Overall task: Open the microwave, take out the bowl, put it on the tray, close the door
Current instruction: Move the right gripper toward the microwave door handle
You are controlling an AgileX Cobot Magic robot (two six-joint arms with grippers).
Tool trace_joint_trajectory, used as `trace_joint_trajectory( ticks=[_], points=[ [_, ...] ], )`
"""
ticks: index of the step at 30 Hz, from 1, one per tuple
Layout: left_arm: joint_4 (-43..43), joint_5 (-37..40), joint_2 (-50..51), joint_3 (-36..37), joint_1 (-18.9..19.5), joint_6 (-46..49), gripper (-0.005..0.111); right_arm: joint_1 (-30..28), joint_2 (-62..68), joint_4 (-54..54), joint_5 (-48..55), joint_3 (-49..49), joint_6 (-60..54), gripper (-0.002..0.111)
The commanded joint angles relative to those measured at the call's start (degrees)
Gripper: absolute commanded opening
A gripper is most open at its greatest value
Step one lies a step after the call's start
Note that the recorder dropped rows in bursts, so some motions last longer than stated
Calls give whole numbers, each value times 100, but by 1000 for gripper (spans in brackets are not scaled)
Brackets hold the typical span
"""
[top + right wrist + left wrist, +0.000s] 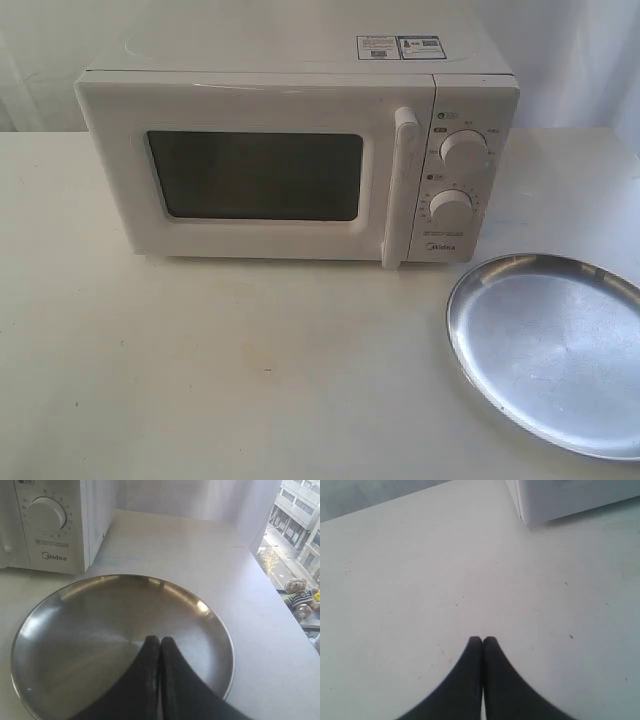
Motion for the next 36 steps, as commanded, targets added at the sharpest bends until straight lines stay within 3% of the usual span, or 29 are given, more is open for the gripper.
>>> trace_joint_trajectory(
  ticks=[1,4,6,8,13,15,18,25,30,36],
  points=[
    [-28,-3,-23,15,-23,-4,0,-33,-30,-19,-82,8,-40,0],
    [-28,-3,-23,15,-23,-4,0,-33,-30,-123,-361,8,-40,0],
    [-28,-3,-23,15,-23,-4,0,-33,-30,393,-858,8,369,0],
    [-28,-3,-23,15,-23,-4,0,-33,-30,1260,-1694,8,1166,0],
    [-28,-3,-23,15,-23,-4,0,-33,-30,1416,-3824,8,1330,0],
    [-28,-3,-23,15,-23,-4,0,-33,-30,1534,-4563,8,1929,0],
    [-28,-3,-23,15,-23,-4,0,-33,-30,1479,-4766,8,2951,0],
    [-28,-3,-23,15,-23,-4,0,-33,692,1122,-4780,-812,2898,0],
    [-28,-3,-23,15,-23,-4,0,-33,2412,66,-4913,-1907,2923,0],
    [-28,-3,-23,15,-23,-4,0,-21,4622,-3243,-6115,-2379,3322,0]
  ],
)
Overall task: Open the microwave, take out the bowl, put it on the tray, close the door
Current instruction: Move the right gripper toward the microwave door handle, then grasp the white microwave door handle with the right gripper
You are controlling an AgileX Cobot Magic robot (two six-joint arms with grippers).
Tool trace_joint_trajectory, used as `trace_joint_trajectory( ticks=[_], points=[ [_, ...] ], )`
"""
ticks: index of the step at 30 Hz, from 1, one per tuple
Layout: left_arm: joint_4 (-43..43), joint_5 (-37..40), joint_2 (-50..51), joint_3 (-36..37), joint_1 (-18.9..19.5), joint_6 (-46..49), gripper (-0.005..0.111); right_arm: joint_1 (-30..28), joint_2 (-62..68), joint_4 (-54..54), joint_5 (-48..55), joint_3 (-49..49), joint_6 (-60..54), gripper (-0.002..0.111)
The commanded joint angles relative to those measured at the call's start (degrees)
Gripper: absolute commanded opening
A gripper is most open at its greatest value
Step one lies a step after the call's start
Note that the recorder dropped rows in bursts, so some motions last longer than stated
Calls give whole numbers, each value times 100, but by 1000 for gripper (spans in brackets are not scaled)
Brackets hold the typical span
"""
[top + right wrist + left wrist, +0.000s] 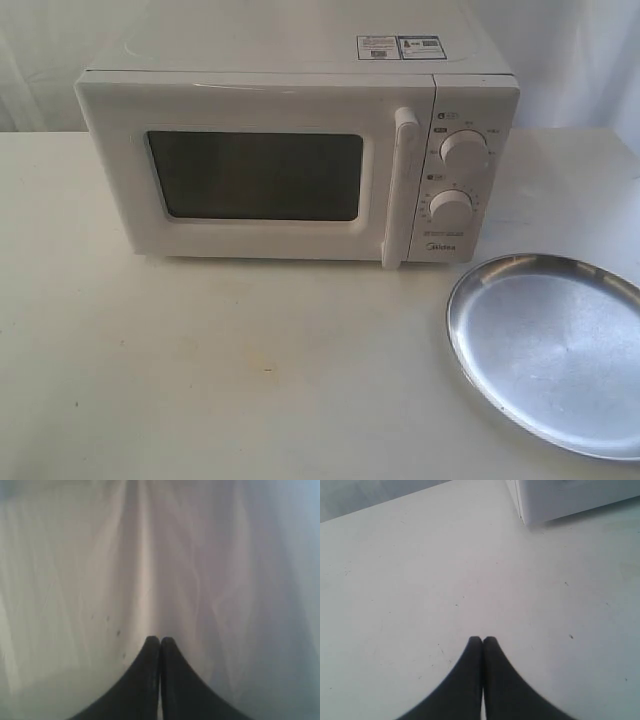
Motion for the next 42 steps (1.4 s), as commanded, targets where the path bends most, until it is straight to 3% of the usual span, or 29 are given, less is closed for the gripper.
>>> trace_joint_trajectory(
  ticks=[1,3,6,12,15,19,31,37,40,41,42],
  points=[
    [-28,-3,-23,15,-23,-4,0,-21,1467,-2522,-820,-191,92,0],
    [-28,-3,-23,15,-23,-4,0,-21,2324,-3225,-832,-242,104,0],
    [-28,-3,-23,15,-23,-4,0,-21,3581,-3304,-1238,-242,13,0],
    [-28,-3,-23,15,-23,-4,0,-21,5522,-3325,-3226,-242,-1497,0],
    [-28,-3,-23,15,-23,-4,0,-21,6183,-3314,-3682,-242,-2620,0],
    [-28,-3,-23,15,-23,-4,0,-21,6612,-3252,-3682,-265,-3520,0],
    [-28,-3,-23,15,-23,-4,0,-21,6766,-2343,-3682,-856,-3154,1],
    [-28,-3,-23,15,-23,-4,0,110,6979,-2419,-3682,-1047,-3200,23],
    [-28,-3,-23,15,-23,-4,0,250,7161,-2419,-3682,-1172,-3200,40],
    [-28,-3,-23,15,-23,-4,0,359,7288,-2369,-3682,-1248,-3178,56],
    [-28,-3,-23,15,-23,-4,0,413,7346,-2295,-3682,-1304,-3116,63]
  ],
)
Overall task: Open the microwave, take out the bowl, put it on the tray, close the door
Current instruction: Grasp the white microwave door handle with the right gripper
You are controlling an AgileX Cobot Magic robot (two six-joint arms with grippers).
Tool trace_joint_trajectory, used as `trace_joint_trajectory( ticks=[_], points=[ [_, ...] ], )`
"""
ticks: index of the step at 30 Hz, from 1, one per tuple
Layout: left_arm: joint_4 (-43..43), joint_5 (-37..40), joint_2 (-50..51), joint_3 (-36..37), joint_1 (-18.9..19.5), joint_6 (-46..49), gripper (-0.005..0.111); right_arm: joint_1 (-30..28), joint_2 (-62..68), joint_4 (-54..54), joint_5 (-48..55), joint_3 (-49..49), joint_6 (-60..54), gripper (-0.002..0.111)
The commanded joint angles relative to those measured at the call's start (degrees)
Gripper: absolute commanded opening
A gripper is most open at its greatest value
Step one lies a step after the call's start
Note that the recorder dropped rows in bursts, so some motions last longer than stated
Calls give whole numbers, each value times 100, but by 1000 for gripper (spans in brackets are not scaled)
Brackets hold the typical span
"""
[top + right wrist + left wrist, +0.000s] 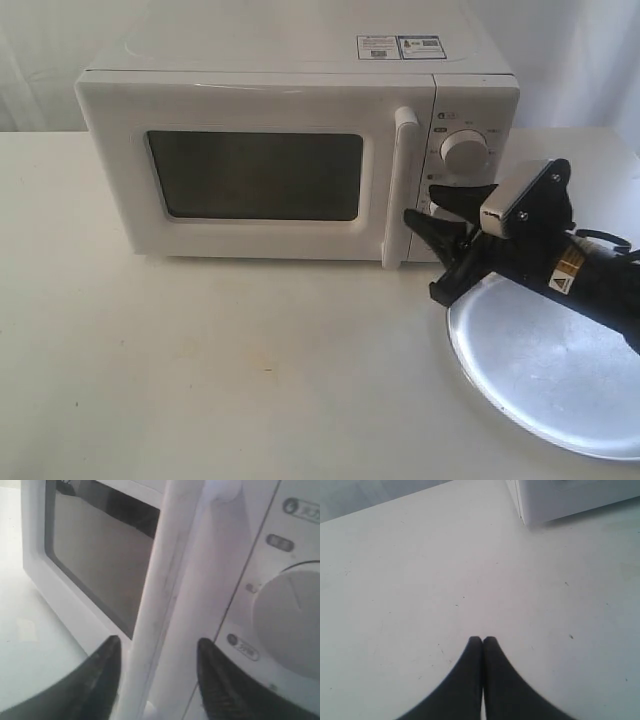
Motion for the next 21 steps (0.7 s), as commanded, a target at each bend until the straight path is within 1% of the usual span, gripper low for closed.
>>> trace_joint_trajectory(
  ticks=[1,2,3,5,7,9,11,13,18,21],
  points=[
    [-28,-3,-23,15,-23,-4,0,222,227,169,-93,-196,168,68],
    [-28,-3,-23,15,-23,-4,0,267,277,194,-93,-259,295,71],
    [-28,-3,-23,15,-23,-4,0,322,299,175,-93,-330,383,72],
    [-28,-3,-23,15,-23,-4,0,417,324,133,3,-435,400,71],
    [-28,-3,-23,15,-23,-4,0,619,324,67,279,-557,400,66],
    [-28,-3,-23,15,-23,-4,0,793,324,-235,305,-633,374,56],
    [-28,-3,-23,15,-23,-4,0,947,324,-671,305,-693,306,35],
    [-28,-3,-23,15,-23,-4,0,1059,313,-1001,305,-693,16,1],
    [-28,-3,-23,15,-23,-4,0,1059,313,-1515,305,-693,17,0],
    [-28,-3,-23,15,-23,-4,0,1059,313,-1825,39,-693,17,0]
  ],
)
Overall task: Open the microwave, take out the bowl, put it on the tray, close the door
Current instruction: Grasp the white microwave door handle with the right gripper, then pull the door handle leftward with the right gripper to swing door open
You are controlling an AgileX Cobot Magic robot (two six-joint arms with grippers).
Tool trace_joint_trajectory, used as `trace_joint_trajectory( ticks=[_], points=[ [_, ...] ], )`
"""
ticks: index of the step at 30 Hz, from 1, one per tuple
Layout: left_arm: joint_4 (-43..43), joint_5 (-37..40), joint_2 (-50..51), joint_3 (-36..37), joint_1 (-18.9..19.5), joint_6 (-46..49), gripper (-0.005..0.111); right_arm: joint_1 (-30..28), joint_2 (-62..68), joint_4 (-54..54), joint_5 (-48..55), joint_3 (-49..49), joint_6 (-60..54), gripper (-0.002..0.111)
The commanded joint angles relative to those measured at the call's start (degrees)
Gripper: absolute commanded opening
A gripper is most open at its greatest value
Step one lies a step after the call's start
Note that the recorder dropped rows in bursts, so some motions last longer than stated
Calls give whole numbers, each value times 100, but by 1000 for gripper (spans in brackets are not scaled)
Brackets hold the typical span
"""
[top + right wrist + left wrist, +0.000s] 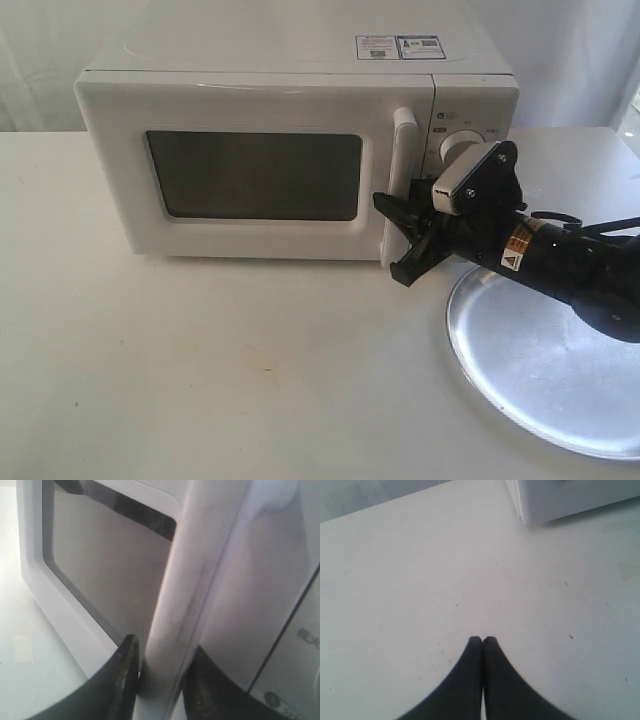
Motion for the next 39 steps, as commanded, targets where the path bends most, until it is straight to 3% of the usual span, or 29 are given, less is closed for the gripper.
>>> trace_joint_trajectory(
  ticks=[1,25,32,39],
  points=[
    [-28,-3,-23,15,-23,-4,0,318,3,-2086,-646,32,-219,0],
    [-28,-3,-23,15,-23,-4,0,327,-162,-3234,-646,67,684,0],
    [-28,-3,-23,15,-23,-4,0,1091,-670,-3250,-646,185,509,0],
    [-28,-3,-23,15,-23,-4,0,1122,-819,-3284,-646,231,450,0]
  ],
)
